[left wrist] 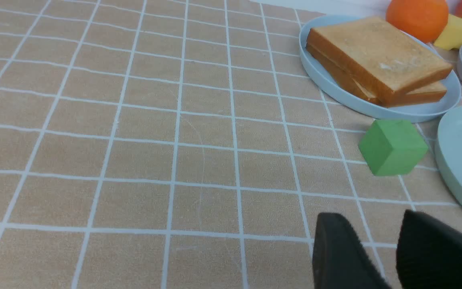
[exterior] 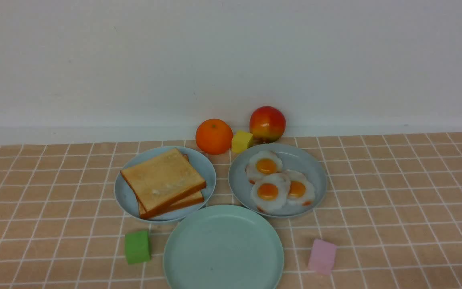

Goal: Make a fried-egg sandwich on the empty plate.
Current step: Use the left arm to grab a slice of bread

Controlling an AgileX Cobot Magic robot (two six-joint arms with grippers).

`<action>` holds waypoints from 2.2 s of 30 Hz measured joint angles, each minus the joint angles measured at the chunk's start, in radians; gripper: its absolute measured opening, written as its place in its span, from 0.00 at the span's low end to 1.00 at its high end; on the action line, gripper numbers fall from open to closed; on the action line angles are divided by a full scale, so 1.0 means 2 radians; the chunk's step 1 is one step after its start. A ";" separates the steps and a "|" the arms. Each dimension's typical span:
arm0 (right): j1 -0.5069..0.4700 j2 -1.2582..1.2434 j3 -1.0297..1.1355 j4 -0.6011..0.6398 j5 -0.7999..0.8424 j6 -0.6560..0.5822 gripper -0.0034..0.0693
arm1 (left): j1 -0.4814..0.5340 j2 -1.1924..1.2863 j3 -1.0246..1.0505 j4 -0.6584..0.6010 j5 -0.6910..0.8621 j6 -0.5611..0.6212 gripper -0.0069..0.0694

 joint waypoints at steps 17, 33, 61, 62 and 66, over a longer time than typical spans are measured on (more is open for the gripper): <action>0.000 0.000 0.000 0.000 0.000 0.000 0.38 | 0.000 0.000 0.000 0.000 0.000 0.000 0.40; 0.000 0.000 0.000 0.000 0.000 0.000 0.38 | 0.000 0.000 0.000 0.000 0.000 0.000 0.40; 0.000 0.000 0.006 0.000 -0.219 0.000 0.38 | 0.000 0.000 0.001 0.000 -0.207 0.000 0.40; 0.000 0.000 0.006 0.000 -0.232 0.000 0.38 | 0.000 0.000 0.001 0.000 -0.209 0.000 0.40; 0.000 0.000 0.006 0.000 -0.251 0.000 0.38 | 0.000 0.000 0.001 0.000 -0.208 0.000 0.40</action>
